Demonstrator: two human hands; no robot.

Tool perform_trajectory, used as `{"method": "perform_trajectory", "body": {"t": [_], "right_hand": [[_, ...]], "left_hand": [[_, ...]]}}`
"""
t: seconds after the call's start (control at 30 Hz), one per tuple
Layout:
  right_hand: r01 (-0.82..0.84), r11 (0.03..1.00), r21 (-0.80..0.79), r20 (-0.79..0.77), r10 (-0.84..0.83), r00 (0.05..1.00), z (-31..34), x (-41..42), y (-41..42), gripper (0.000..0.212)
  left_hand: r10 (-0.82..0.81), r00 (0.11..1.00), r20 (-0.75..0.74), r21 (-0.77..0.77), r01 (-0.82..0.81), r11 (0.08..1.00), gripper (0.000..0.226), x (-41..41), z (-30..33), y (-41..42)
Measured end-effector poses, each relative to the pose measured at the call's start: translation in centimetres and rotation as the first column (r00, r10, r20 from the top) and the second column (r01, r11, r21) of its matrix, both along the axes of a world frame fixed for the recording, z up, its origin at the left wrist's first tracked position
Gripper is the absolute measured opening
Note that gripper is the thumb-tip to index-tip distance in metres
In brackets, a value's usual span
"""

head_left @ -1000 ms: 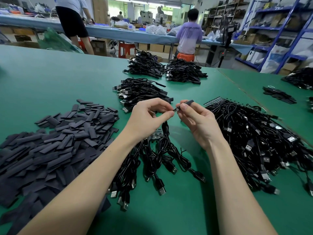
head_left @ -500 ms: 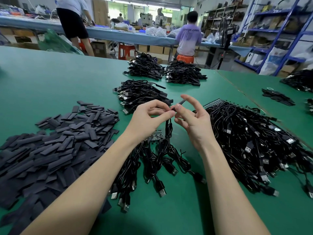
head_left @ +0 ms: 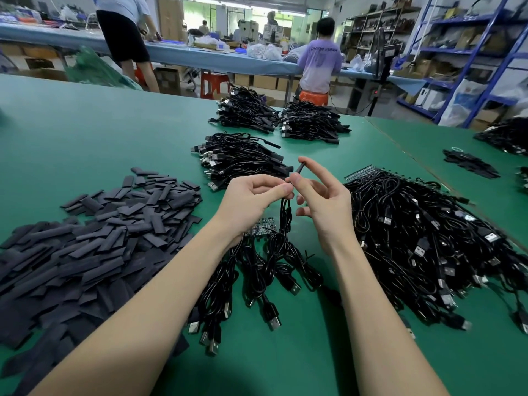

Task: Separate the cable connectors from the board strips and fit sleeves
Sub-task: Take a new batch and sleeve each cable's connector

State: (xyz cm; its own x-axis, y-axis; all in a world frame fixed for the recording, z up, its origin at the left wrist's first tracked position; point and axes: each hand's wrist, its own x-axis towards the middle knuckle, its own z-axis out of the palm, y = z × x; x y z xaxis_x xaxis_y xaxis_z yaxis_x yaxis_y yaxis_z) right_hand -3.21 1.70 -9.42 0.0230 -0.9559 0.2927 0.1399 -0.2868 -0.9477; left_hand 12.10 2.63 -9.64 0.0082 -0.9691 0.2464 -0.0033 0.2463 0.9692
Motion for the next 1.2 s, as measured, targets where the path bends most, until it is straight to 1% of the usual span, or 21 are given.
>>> {"method": "perform_trajectory", "body": {"t": [0.1,0.17,0.23,0.3,0.37,0.43,0.53,0.63,0.7,0.77,0.8,0.83,0.87,0.9,0.97,1.0,1.03,1.1,1.13,1.17,1.2], "right_hand": [[0.006,1.0,-0.002,0.012,-0.006,1.0,0.1,-0.1,0.0,0.03],[0.01,1.0,0.015,0.033,-0.01,0.999,0.3,-0.1,0.0,0.031],[0.028,0.999,0.029,0.038,-0.03,0.999,0.7,-0.4,-0.1,0.036],[0.034,0.999,0.023,0.035,-0.035,0.999,1.3,-0.8,-0.2,0.044],[0.027,1.0,0.001,0.044,-0.027,0.999,2.0,-1.3,-0.5,0.044],[0.018,1.0,-0.015,0.07,-0.017,0.997,2.5,-1.4,-0.5,0.04],[0.011,1.0,0.022,0.126,-0.014,0.992,3.0,-1.4,-0.7,0.04],[0.034,0.994,0.099,0.099,-0.044,0.994,3.0,-2.3,-1.2,0.049],[0.139,0.975,0.172,0.025,-0.145,0.989,2.8,-2.8,-1.3,0.049],[0.239,0.949,0.207,-0.092,-0.224,0.97,2.1,-2.9,-1.4,0.034],[0.25,0.946,0.207,-0.14,-0.224,0.964,1.7,-2.9,-1.4,0.024],[0.237,0.95,0.204,-0.184,-0.2,0.962,1.3,-2.7,-1.3,0.018],[0.205,0.96,0.19,-0.225,-0.161,0.961,1.0,-2.5,-1.2,0.02],[0.169,0.969,0.179,-0.257,-0.119,0.959,0.8,-2.2,-1.2,0.023],[0.08,0.982,0.171,-0.313,-0.023,0.95,0.8,-1.6,-1.0,0.017],[0.028,0.984,0.177,-0.346,0.036,0.937,0.9,-1.4,-0.9,0.021],[-0.012,0.981,0.195,-0.4,0.091,0.912,0.9,-1.3,-0.8,0.038],[-0.044,0.975,0.219,-0.55,0.161,0.819,0.9,-1.1,-0.8,0.066],[-0.056,0.973,0.225,-0.605,0.185,0.775,0.9,-1.0,-0.7,0.07],[-0.07,0.972,0.226,-0.643,0.203,0.738,0.9,-0.8,-0.6,0.067],[-0.077,0.971,0.226,-0.676,0.214,0.706,0.8,-0.6,-0.5,0.06]], "left_hand": [[0.011,1.0,0.029,-0.015,-0.01,1.0,0.014,-0.2,0.2,0.2],[0.002,0.995,0.1,-0.01,-0.001,1.0,0.016,-0.1,0.5,0.2],[-0.039,0.971,0.237,0.032,0.032,0.999,0.028,0.2,0.6,0.0],[-0.088,0.905,0.416,0.108,0.047,0.993,0.037,0.6,0.4,-0.1],[-0.111,0.856,0.504,0.137,0.048,0.989,0.027,0.6,0.1,-0.1],[-0.104,0.866,0.489,0.107,0.058,0.993,0.015,0.3,0.1,-0.1],[-0.017,0.883,0.469,0.019,0.01,1.0,0.013,-0.3,0.4,-0.4],[0.052,0.887,0.459,-0.014,-0.051,0.999,0.011,-0.8,0.8,-1.2],[0.135,0.845,0.517,-0.082,-0.108,0.991,0.009,-0.8,1.5,-2.0],[0.211,0.759,0.616,-0.153,-0.147,0.977,0.01,-0.1,3.0,-3.3],[0.238,0.696,0.677,-0.178,-0.159,0.971,0.011,0.5,3.8,-4.0],[0.266,0.626,0.733,-0.201,-0.174,0.964,0.011,1.1,4.7,-4.9],[0.302,0.555,0.775,-0.233,-0.193,0.953,0.011,1.7,5.6,-5.8],[0.349,0.492,0.798,-0.279,-0.212,0.937,0.01,2.4,6.4,-6.8],[0.454,0.369,0.811,-0.39,-0.237,0.89,0.011,3.7,7.8,-8.9],[0.499,0.296,0.815,-0.443,-0.237,0.865,0.013,4.3,8.3,-9.9],[0.518,0.214,0.828,-0.474,-0.226,0.851,0.017,4.8,8.4,-10.8],[0.442,0.05,0.895,-0.426,-0.193,0.884,0.026,5.8,8.0,-12.2],[0.372,-0.009,0.928,-0.367,-0.182,0.912,0.031,6.1,7.4,-12.6],[0.31,-0.034,0.95,-0.311,-0.18,0.933,0.035,6.4,6.7,-12.9],[0.273,-0.02,0.962,-0.272,-0.187,0.944,0.039,6.6,6.1,-13.0]]}}
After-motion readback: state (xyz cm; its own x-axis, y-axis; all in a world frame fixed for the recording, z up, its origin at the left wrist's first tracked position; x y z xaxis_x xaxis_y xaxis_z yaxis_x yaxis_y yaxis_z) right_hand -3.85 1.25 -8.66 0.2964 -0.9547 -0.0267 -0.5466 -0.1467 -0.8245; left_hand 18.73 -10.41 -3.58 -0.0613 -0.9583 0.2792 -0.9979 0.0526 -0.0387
